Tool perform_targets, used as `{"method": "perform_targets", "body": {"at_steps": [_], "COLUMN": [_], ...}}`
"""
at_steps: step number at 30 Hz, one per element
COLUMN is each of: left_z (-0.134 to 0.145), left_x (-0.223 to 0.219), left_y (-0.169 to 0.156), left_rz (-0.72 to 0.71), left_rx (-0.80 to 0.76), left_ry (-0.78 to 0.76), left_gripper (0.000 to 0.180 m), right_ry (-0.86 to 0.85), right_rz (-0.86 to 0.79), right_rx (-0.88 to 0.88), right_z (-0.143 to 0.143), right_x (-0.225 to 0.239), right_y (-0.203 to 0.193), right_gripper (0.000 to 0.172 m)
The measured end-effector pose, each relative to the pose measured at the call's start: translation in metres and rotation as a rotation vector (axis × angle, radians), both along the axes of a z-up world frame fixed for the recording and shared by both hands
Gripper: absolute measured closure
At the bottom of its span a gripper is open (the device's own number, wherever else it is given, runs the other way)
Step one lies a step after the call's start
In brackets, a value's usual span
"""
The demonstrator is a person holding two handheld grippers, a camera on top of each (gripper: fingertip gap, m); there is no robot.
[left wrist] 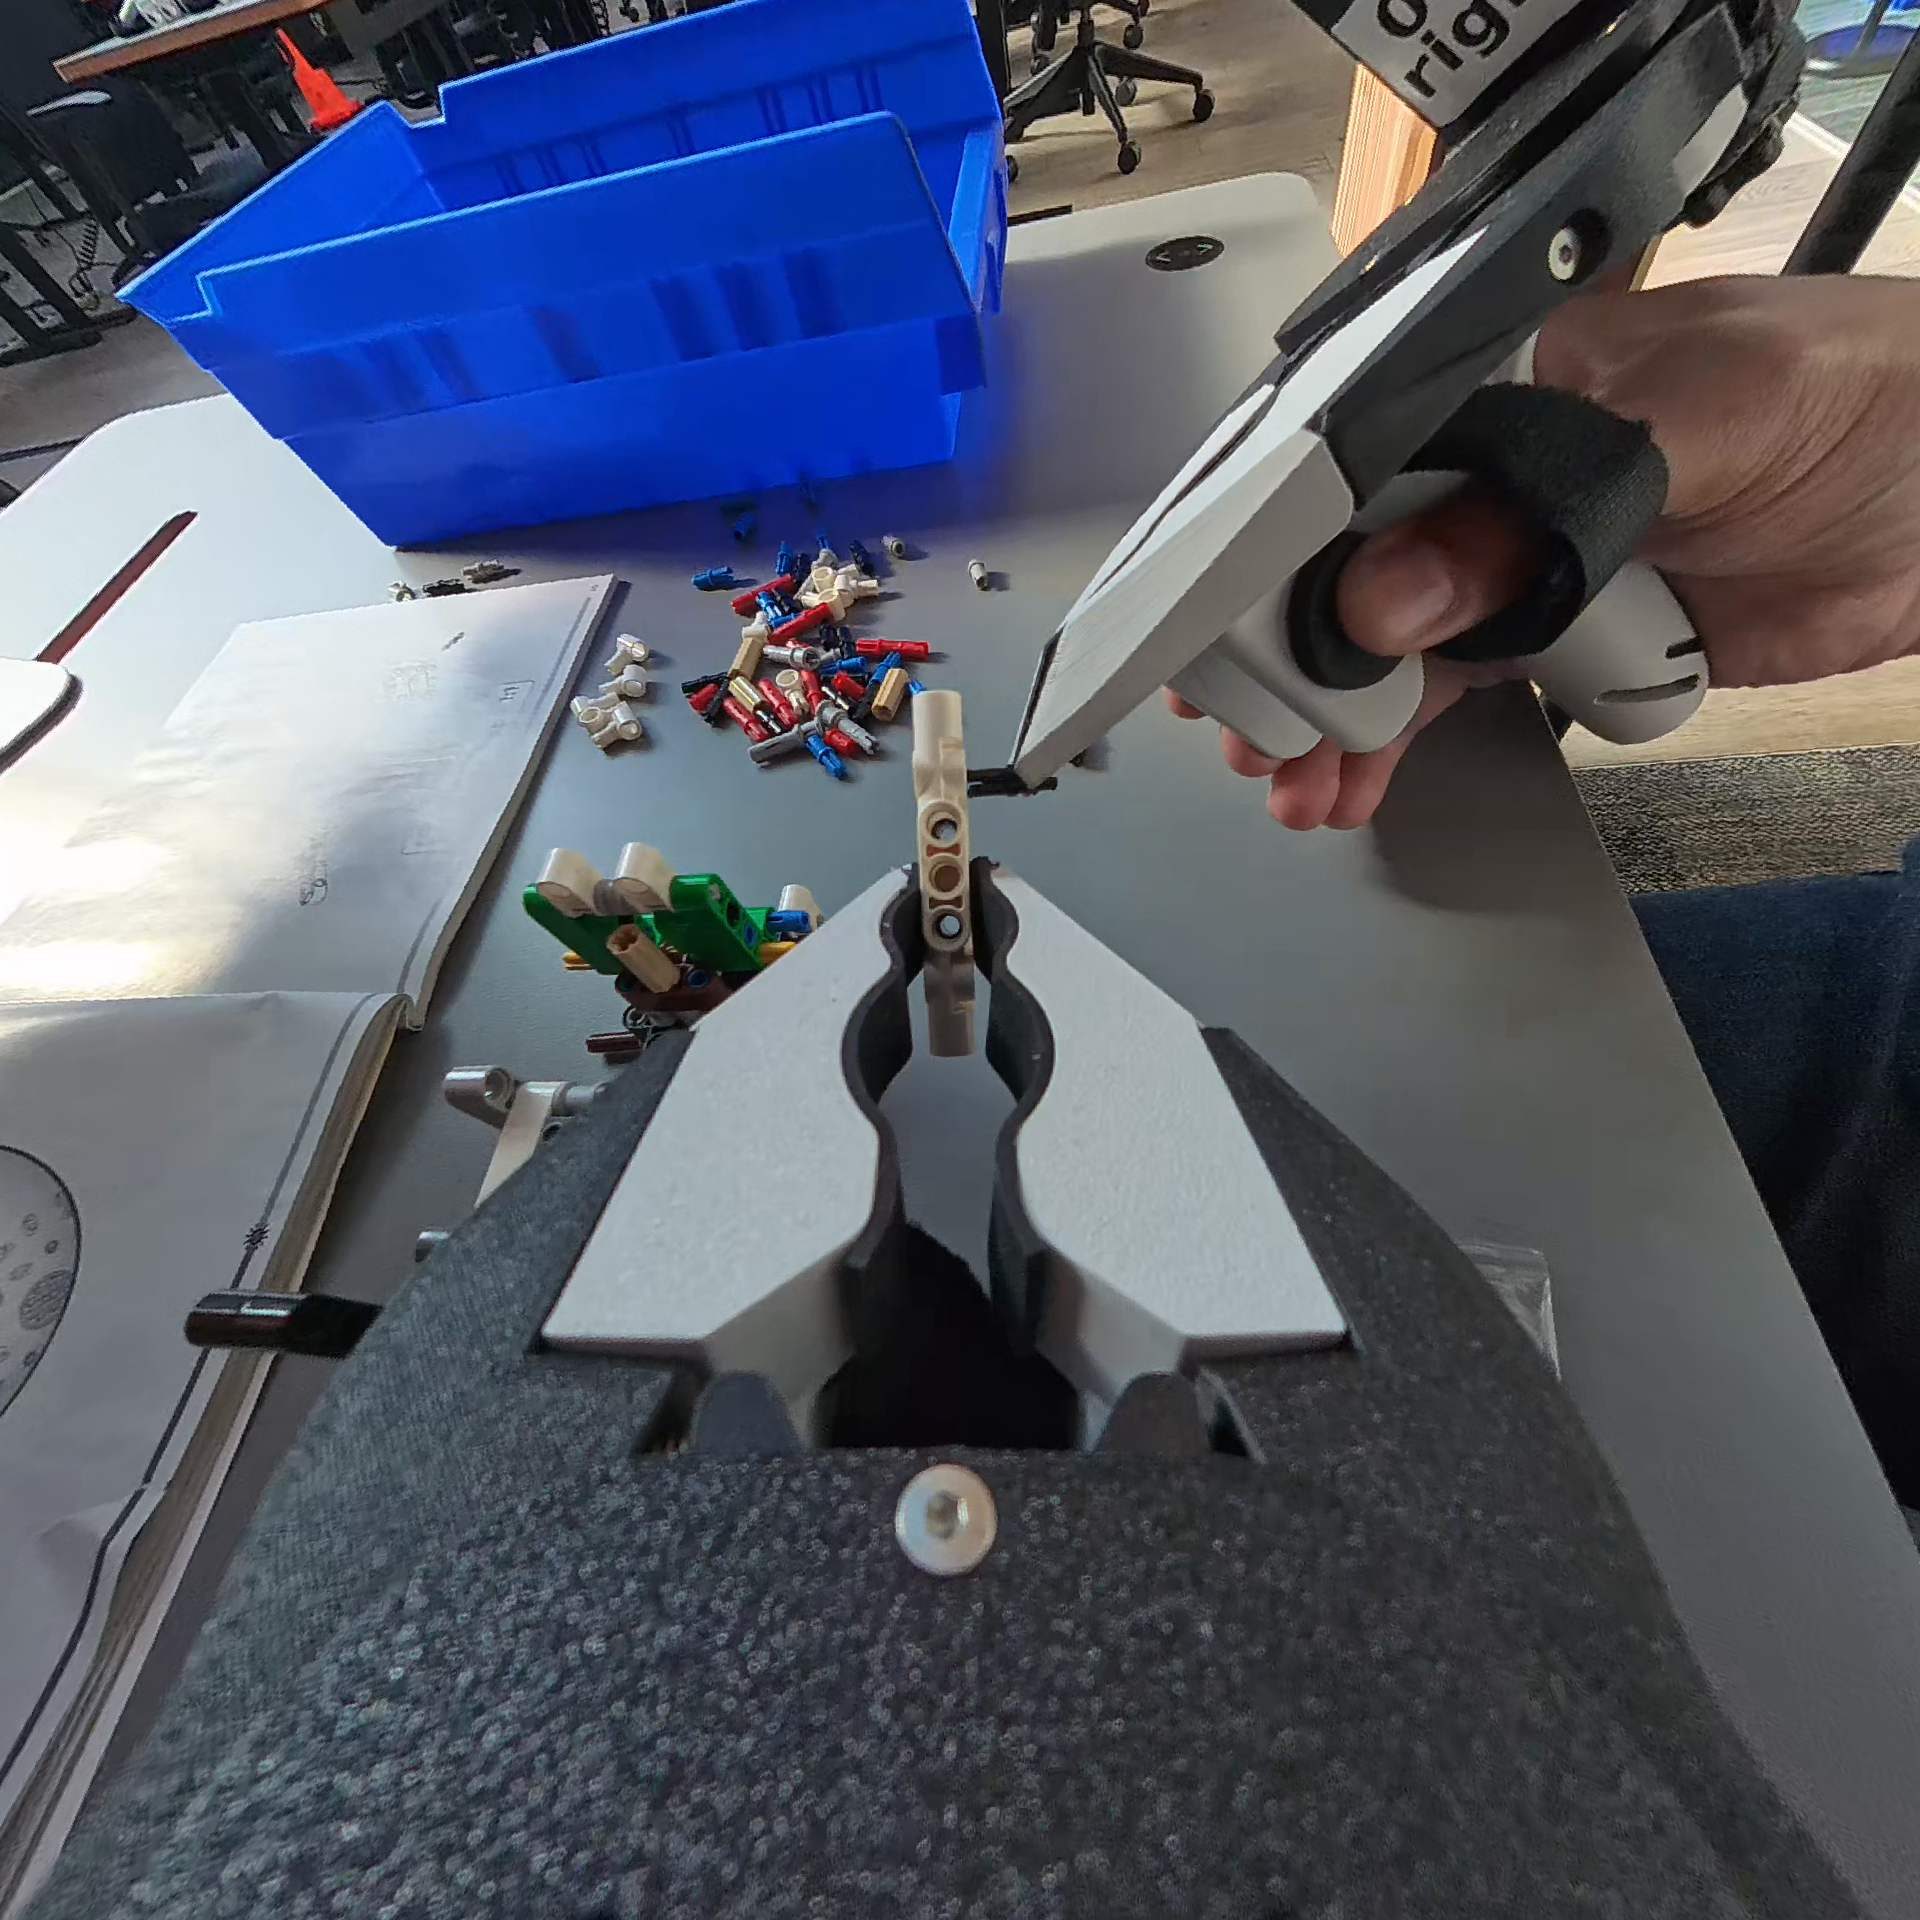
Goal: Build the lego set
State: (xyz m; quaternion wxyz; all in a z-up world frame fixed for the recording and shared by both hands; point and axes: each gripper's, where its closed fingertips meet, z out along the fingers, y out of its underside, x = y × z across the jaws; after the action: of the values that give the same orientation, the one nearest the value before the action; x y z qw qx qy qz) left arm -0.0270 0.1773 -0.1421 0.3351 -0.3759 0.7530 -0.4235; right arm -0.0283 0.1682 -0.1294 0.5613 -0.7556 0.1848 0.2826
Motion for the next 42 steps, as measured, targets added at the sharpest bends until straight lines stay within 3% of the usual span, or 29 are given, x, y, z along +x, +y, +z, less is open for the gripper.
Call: {"method": "perform_targets", "body": {"at_steps": [19, 24, 29, 35, 42], "left_z": [-0.008, -0.015, -0.02, -0.022, -0.026], "left_x": [0.003, 0.005, 0.004, 0.005, 0.005], "left_y": [0.003, 0.01, 0.01, 0.013, 0.011], "left_rz": [0.045, 0.096, 0.091, 0.09, 0.083], "left_rx": [0.072, 0.238, 0.236, 0.358, 0.279], "left_ry": [0.017, -0.013, 0.016, -0.017, 0.035], "left_gripper": [0.175, 0.175, 0.175, 0.175, 0.175], "right_ry": [-0.046, -0.081, -0.178, -0.191, -0.193], "right_rz": [-0.049, -0.077, -0.1, -0.109, -0.112], "right_rx": [-0.039, -0.088, -0.135, -0.156, -0.168], "right_z": [-0.007, -0.014, -0.021, -0.024, -0.026], "right_x": [0.003, 0.005, 0.005, 0.006, 0.006], "right_y": [0.004, 0.006, 0.007, 0.007, 0.007], "right_gripper": [0.169, 0.169, 0.169, 0.169, 0.17]}}
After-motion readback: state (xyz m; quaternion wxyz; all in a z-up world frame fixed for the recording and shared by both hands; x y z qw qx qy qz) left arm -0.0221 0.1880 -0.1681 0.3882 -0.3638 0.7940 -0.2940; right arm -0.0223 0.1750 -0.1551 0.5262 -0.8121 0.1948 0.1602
